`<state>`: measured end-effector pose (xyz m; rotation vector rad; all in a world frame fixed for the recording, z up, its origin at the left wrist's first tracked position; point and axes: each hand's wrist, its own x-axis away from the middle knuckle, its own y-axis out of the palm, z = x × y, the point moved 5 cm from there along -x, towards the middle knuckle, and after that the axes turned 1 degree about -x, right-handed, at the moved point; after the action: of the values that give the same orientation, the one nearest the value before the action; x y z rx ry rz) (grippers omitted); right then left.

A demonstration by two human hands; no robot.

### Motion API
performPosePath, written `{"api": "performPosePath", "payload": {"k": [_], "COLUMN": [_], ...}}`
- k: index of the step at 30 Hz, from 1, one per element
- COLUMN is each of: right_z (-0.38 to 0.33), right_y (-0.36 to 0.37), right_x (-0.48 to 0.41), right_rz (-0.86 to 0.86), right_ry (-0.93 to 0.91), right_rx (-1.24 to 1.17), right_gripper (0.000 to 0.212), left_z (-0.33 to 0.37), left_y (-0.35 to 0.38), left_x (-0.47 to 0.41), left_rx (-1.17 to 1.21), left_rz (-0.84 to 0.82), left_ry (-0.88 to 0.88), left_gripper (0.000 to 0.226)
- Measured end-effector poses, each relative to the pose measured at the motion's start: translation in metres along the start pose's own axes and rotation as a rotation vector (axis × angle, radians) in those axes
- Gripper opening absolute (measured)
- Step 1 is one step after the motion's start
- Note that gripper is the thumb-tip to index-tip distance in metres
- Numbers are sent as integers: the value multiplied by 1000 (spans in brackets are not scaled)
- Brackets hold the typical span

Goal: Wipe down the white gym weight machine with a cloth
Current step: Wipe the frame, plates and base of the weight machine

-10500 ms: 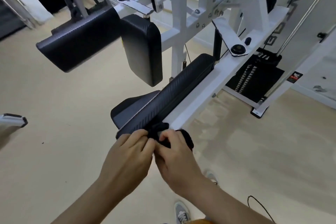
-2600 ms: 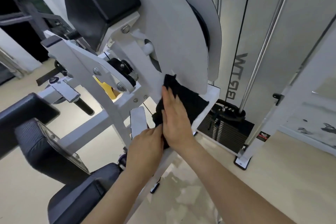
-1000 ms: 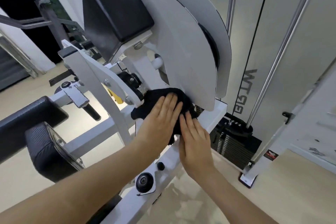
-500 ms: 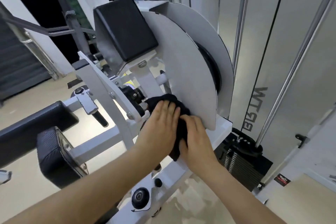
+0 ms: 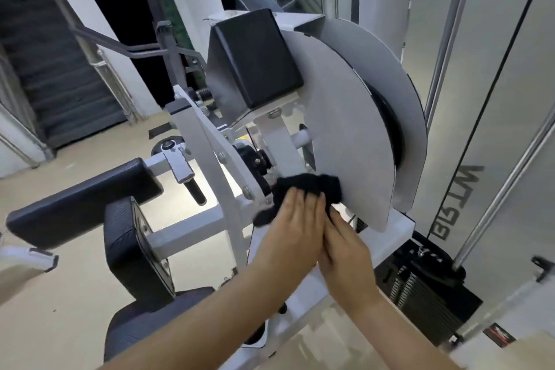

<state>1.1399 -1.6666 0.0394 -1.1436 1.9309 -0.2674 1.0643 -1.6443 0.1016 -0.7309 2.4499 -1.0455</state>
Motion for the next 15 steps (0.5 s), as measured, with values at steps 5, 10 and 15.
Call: {"api": "performPosePath", "payload": {"k": [5, 10, 15], "right_z": [2, -55, -55], "right_y": [-12, 0, -13], "right_x": [-17, -85, -84], "right_rz": [14, 60, 127], "right_ry": [164, 88, 112], "right_rx": [-106, -154, 3], "right_gripper": [41, 51, 40], "left_z": [-25, -101, -109], "left_y": [-19, -30, -13], "left_x": [-14, -13, 26], "left_rx": [-6, 227, 625], "left_rz": [125, 267, 442], "left_ry": [116, -129, -123], "left_gripper": [53, 43, 26]}}
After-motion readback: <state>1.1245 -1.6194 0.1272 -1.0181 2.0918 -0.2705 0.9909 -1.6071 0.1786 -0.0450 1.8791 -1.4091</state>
